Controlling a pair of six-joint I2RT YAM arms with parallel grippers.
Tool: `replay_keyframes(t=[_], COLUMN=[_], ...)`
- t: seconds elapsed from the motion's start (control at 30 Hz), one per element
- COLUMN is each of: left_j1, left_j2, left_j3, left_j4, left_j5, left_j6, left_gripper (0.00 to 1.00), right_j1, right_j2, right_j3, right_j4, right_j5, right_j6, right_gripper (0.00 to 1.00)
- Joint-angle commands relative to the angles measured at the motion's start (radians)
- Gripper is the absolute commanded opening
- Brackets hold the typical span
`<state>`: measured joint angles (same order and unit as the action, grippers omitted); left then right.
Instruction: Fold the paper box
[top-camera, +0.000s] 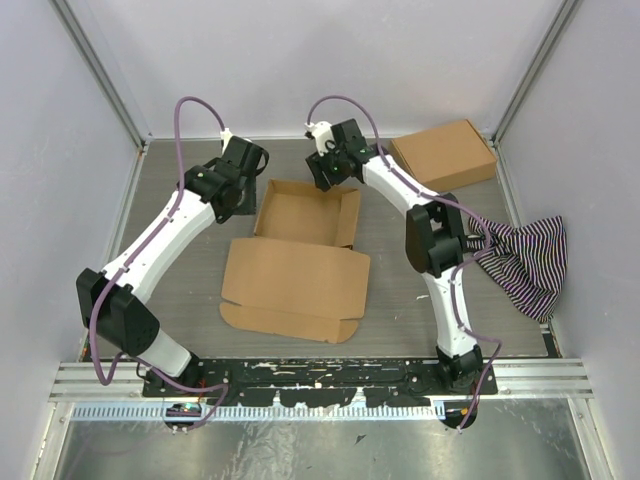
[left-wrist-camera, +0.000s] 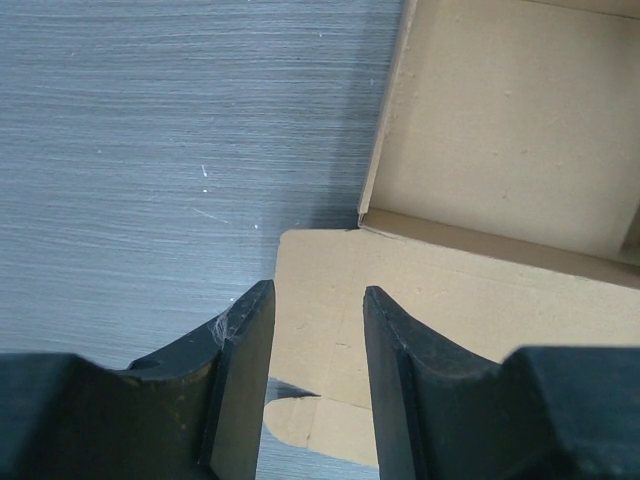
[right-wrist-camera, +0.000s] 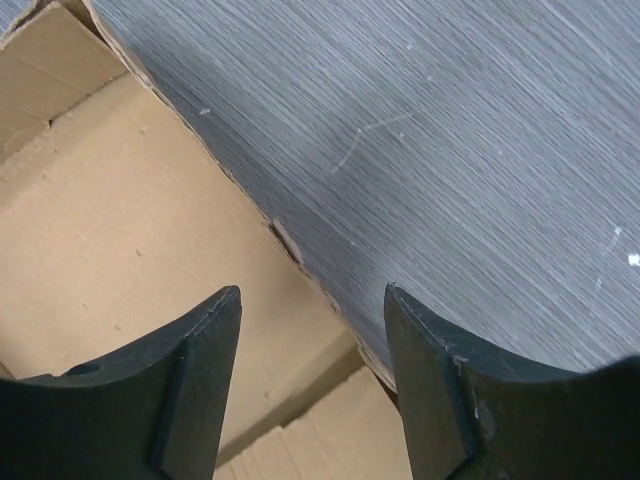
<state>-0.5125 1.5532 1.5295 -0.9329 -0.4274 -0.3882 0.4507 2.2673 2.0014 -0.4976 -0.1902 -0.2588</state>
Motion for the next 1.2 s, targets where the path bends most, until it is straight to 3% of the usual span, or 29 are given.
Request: replay_keyframes(t=[0.0, 0.17, 0.23, 0.3, 0.33, 0.5, 0.63, 0.73, 0.77, 0.8, 0.83, 1.0, 1.1, 1.17], left_j1=[0.003, 0.003, 0.003, 0.003, 0.002, 0.003, 0.002, 0.003, 0.003, 0.004, 0.005, 0.006, 0.013, 0.021], left_j2=[-0.003, 0.007, 0.015, 0.019, 0.022, 0.039, 0.058, 0.084, 0.097, 0.106, 0.112, 0.066, 0.005, -0.034], left_j3=[-0.001, 0.006, 0.007, 0.007, 0.008, 0.02, 0.046, 0.065, 0.071, 0.073, 0.071, -0.012, -0.071, -0.107], left_j4=[0.002, 0.005, 0.005, 0.008, 0.01, 0.026, 0.025, 0.0, -0.016, -0.033, -0.046, -0.008, 0.041, 0.072], left_j5=[0.011, 0.023, 0.03, 0.038, 0.044, 0.08, 0.108, 0.116, 0.118, 0.128, 0.136, 0.168, 0.176, 0.174], left_j6=[0.015, 0.017, 0.017, 0.014, 0.013, 0.006, 0.005, -0.009, -0.017, -0.025, -0.033, -0.061, -0.072, -0.079], left_gripper=[0.47, 0.47, 0.47, 0.46, 0.46, 0.46, 0.45, 0.45, 0.46, 0.46, 0.46, 0.47, 0.48, 0.48], right_j1=[0.009, 0.013, 0.011, 0.001, -0.007, -0.056, -0.014, 0.085, 0.119, 0.152, 0.18, 0.218, 0.213, 0.155], right_j2=[0.06, 0.116, 0.134, 0.127, 0.109, -0.084, -0.3, -0.45, -0.488, -0.521, -0.55, -0.651, -0.715, -0.719], right_j3=[0.058, 0.074, 0.086, 0.079, 0.057, -0.209, -0.458, -0.619, -0.655, -0.682, -0.702, -0.66, -0.662, -0.67], right_j4=[0.048, 0.073, 0.064, 0.046, 0.04, 0.011, -0.066, -0.08, -0.081, -0.076, -0.069, -0.148, -0.093, -0.021], right_j5=[-0.064, 0.002, 0.085, 0.176, 0.194, 0.215, 0.054, -0.009, -0.032, -0.05, -0.061, 0.061, 0.192, 0.087], right_j6=[0.005, 0.081, 0.144, 0.22, 0.257, 0.463, 0.556, 0.606, 0.631, 0.663, 0.692, 0.697, 0.692, 0.654], right_gripper=[0.64, 0.59, 0.45, 0.24, 0.19, 0.15, 0.27, 0.43, 0.6, 0.89, 0.99, 0.99, 1.0, 1.0])
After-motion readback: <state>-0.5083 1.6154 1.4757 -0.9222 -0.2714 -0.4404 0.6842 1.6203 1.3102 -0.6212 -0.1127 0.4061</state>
